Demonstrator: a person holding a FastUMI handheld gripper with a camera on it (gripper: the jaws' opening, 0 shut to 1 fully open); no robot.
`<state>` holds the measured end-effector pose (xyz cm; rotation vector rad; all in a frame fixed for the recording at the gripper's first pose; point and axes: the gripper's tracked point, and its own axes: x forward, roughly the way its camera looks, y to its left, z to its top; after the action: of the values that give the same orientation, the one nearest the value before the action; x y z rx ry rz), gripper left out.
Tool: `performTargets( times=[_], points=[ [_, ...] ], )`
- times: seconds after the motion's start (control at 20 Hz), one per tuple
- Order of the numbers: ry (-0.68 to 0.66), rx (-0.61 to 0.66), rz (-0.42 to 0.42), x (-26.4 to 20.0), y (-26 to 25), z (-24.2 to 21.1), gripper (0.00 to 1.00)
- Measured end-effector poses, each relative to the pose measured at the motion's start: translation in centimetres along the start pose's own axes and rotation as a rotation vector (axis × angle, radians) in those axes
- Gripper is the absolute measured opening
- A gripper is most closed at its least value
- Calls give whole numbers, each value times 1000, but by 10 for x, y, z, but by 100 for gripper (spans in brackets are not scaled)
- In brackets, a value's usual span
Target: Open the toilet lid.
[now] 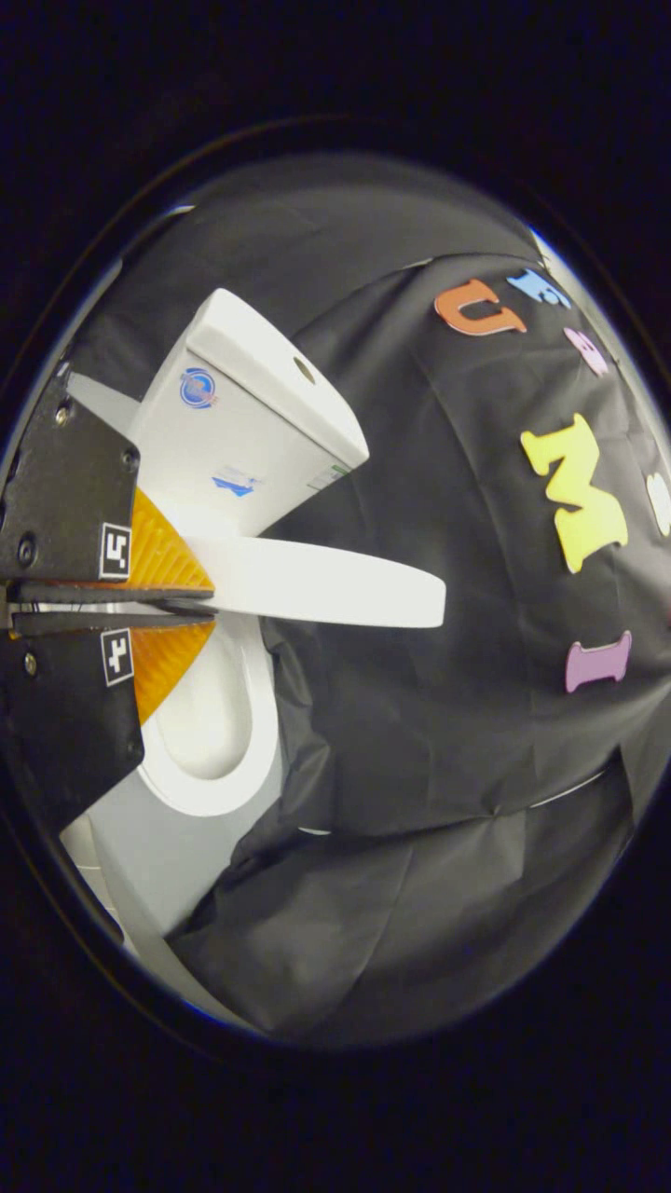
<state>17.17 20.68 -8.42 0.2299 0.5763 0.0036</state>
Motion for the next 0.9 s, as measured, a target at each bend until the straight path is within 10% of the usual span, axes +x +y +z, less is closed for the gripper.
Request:
performTargets(
  times=[0.9],
  points=[
    [-51, -220, -6, 6, 71, -4, 10]
  ],
)
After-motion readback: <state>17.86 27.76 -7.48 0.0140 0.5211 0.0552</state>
